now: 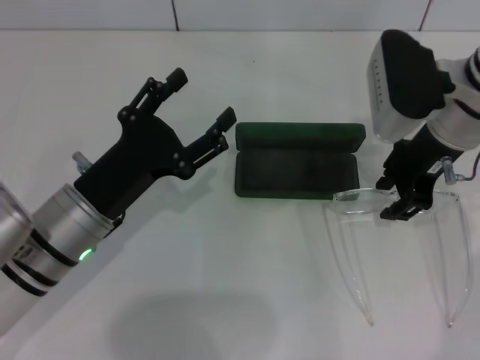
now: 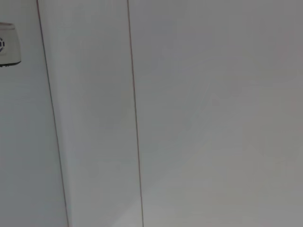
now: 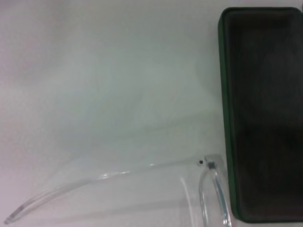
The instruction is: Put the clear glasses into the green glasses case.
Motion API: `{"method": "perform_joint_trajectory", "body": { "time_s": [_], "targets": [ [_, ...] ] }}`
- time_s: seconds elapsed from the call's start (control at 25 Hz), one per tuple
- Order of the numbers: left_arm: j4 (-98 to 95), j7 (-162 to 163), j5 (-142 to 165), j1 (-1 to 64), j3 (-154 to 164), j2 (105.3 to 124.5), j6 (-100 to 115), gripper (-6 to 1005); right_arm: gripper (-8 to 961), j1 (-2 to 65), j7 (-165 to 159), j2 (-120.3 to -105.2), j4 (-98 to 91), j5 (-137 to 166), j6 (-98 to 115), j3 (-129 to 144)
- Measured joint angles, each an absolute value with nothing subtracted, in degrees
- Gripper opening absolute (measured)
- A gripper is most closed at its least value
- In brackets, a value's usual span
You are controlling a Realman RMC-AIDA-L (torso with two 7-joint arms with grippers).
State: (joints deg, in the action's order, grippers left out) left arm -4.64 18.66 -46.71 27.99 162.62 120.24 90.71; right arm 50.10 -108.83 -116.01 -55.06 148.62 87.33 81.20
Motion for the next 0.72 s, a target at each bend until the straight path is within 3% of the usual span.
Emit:
{"method": "perform_joint_trajectory", "body": {
  "time_s": [0.44, 0.72],
  "targets": [
    [-5.99, 14.43, -45.82, 27.81, 162.85, 120.36, 88.68, 873, 422, 50.01, -108.71, -116.21, -53.55, 147.22, 84.23, 83.98],
    [-7.92, 10.36, -46.25, 27.56, 162.39, 120.47, 85.84, 873, 210, 49.17, -108.2, -116.0, -54.04, 145.67, 83.69, 83.91]
  ]
}}
